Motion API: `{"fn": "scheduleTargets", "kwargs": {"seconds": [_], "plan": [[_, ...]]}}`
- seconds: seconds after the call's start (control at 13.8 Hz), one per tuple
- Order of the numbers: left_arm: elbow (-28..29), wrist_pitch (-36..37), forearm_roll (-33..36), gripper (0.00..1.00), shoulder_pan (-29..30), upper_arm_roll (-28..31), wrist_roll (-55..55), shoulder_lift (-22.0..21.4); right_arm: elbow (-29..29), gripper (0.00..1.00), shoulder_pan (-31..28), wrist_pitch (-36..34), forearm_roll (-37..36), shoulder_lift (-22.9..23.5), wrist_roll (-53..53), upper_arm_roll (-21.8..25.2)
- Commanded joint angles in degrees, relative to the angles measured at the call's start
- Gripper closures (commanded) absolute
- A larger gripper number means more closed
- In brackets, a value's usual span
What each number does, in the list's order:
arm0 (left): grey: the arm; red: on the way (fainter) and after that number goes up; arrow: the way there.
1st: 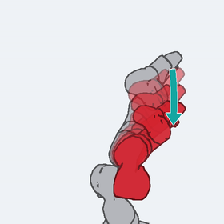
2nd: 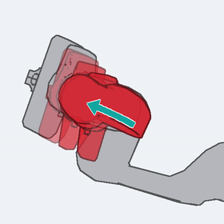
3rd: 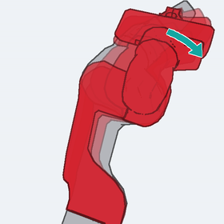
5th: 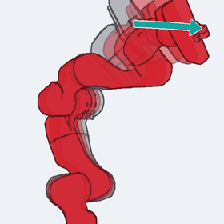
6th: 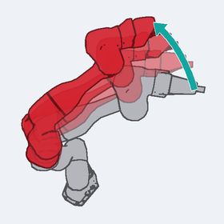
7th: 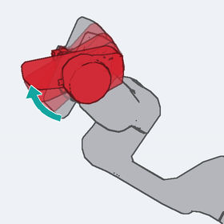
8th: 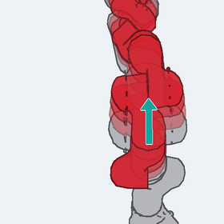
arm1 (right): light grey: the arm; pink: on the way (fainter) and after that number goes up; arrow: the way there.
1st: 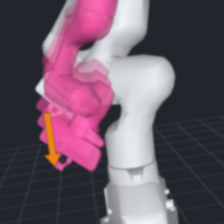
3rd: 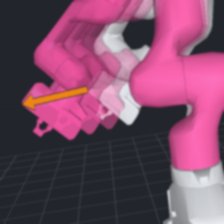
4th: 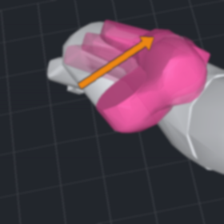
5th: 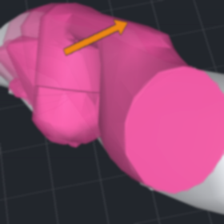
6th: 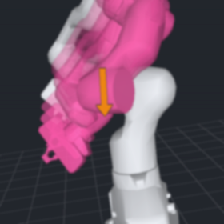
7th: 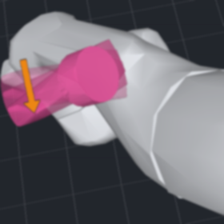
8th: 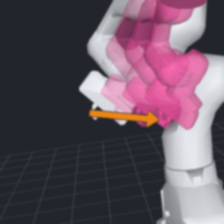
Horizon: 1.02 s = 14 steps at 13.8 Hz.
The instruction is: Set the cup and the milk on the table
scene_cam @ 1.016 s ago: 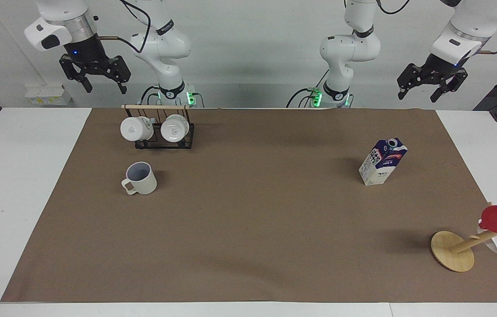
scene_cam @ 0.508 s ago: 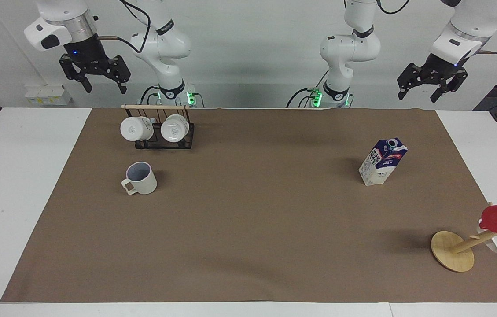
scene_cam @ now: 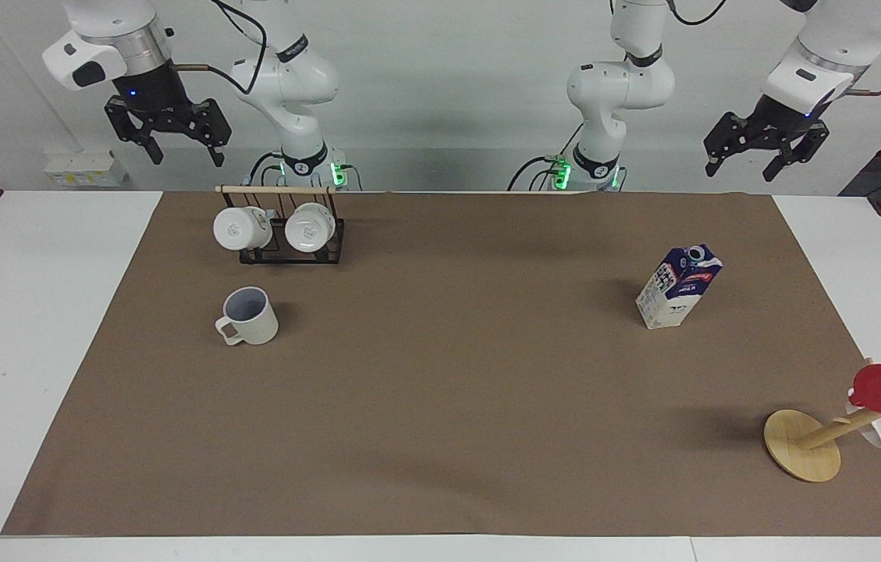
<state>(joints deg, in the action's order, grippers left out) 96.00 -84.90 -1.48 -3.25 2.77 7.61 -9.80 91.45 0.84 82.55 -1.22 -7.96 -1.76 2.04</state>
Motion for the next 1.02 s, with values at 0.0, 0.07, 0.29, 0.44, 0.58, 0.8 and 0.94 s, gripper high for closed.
{"fn": "scheduleTargets", "kwargs": {"seconds": [0.0, 0.07, 0.29, 0.44, 0.58, 0.8, 0.94], "plan": [[-0.4, 0.4, 1.1, 0.00, 0.0, -0.4, -0.4, -0.4, 1.4, 0.00, -0.7, -0.2, 0.2, -1.4, -0.4, -0.3], [-0.4, 0.4, 1.1, 0.00, 0.0, -0.3, -0.4, -0.4, 1.5, 0.00, -0.7, -0.2, 0.2, -1.5, -0.8, -0.3], [-0.3, 0.4, 1.1, 0.00, 0.0, -0.4, -0.4, -0.4, 1.5, 0.00, -0.7, -0.2, 0.2, -1.5, -2.0, -0.3], [-0.4, 0.4, 1.1, 0.00, 0.0, -0.4, -0.4, -0.4, 1.6, 0.00, -0.7, -0.2, 0.2, -1.5, -2.0, -0.3], [-0.4, 0.4, 1.1, 0.00, 0.0, -0.4, -0.4, -0.4, 1.6, 0.00, -0.7, -0.2, 0.2, -1.6, -2.0, -0.3], [-0.4, 0.4, 1.1, 0.00, 0.0, -0.4, -0.4, -0.4, 2.3, 0.00, -0.7, 0.2, 0.2, -1.9, -1.9, -0.3], [-0.4, 0.4, 1.1, 0.00, 0.0, -0.4, -0.4, -0.4, 3.4, 0.00, -0.6, 0.6, 0.2, -2.1, -2.0, -0.3]]}}
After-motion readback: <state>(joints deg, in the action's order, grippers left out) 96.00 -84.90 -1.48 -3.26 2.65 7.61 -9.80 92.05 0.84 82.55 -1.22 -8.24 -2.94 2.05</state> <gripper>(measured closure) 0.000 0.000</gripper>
